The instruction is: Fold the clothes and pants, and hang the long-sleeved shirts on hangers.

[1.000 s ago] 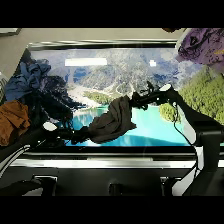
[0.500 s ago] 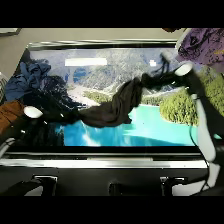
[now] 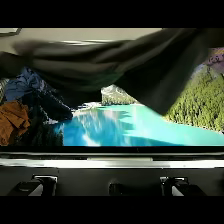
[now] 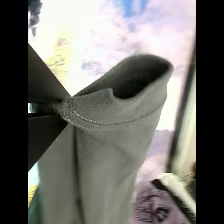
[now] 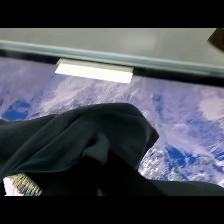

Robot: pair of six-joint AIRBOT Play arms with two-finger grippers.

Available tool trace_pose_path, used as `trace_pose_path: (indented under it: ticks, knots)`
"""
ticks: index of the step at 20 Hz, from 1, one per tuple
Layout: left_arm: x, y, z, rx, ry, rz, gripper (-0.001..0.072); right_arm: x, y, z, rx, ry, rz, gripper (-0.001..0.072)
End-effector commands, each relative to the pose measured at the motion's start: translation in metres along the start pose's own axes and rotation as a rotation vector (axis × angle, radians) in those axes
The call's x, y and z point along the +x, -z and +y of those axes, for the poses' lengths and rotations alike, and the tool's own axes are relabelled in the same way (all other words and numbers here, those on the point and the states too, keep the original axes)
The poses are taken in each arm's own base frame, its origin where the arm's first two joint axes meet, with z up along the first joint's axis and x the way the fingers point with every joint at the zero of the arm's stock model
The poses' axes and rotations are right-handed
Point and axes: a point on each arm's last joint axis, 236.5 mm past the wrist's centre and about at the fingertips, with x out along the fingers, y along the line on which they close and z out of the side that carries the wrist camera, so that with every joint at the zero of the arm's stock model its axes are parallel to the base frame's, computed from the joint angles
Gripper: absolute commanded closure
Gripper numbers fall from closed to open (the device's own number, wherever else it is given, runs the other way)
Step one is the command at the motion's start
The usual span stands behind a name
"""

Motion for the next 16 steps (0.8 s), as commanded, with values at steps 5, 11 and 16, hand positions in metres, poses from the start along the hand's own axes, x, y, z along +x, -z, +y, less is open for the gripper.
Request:
trace_pose_path:
  ticks: [5,11,16]
  knots:
    - [-0.106,-0.029,-0.006,0.007,-0.137,-0.174,0.0692,-0.119,-0.033,-0.003,0.03,0.142,-0.193,0.0681]
    - [-0.002,0.069,0.069,-0.23,-0.276,0.192,0.0691,0.079,0.078,-0.025,0.259,0.046,0.298,0.0679]
    - [0.098,0.222,0.165,-0.386,-0.461,0.611,0.0691,0.256,0.248,-0.014,0.537,-0.115,0.675,0.0679]
